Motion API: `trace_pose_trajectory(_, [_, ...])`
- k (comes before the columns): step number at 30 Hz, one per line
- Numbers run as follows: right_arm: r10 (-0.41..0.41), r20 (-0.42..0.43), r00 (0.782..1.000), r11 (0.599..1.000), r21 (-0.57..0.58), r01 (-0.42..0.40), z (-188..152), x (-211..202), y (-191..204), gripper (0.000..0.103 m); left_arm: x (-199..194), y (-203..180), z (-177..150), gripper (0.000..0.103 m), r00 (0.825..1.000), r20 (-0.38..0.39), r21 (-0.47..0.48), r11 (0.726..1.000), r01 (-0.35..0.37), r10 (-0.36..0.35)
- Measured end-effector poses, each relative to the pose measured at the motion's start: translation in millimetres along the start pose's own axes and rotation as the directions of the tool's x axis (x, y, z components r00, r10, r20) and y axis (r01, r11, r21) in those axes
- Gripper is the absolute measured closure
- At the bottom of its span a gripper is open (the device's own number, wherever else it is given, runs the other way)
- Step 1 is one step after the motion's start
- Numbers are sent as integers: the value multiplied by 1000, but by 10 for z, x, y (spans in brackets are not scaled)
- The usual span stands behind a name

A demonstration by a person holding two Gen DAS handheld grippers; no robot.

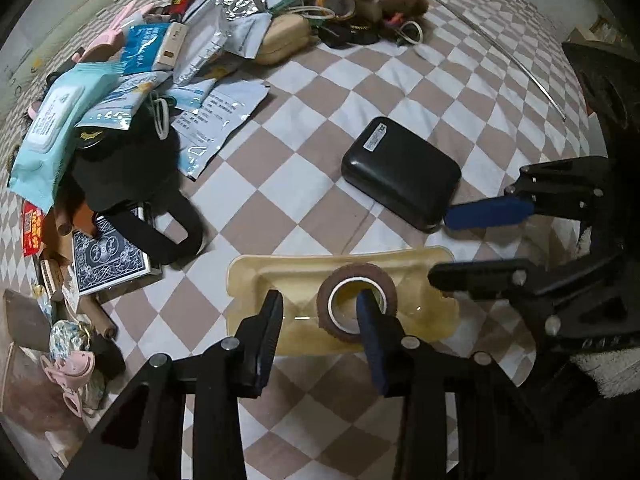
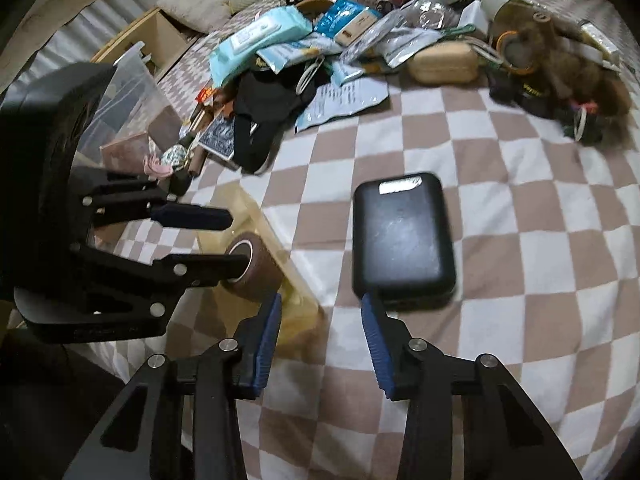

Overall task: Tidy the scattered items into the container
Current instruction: 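Close the left gripper on the brown tape roll while the right gripper grasps the yellow tray edge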

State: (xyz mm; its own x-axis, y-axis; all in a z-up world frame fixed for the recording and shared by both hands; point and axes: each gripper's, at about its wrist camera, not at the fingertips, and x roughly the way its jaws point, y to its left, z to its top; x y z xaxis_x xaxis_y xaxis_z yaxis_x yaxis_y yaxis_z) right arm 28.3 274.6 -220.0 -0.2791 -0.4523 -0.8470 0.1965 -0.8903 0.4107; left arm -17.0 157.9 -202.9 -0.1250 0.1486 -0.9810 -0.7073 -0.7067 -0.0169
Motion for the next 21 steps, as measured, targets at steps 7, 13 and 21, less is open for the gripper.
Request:
trace_pose_trajectory(7, [17,-18,1000,1000,15,-17,-58,82,-16,61,171,9,20,67,999,-46,-16,1000,16,-17])
trace_pose_trajectory(13, [22,-29,999,1000,13,-22,-68,111,5,61,235,7,-12,86,996,-61,-29,998,58,-60])
trace_pose_trajectory(21, [-21,-44,999,1000,5,22,-65,143,51,61,30,45,-83,89,996,-18,-52,995,86,-87])
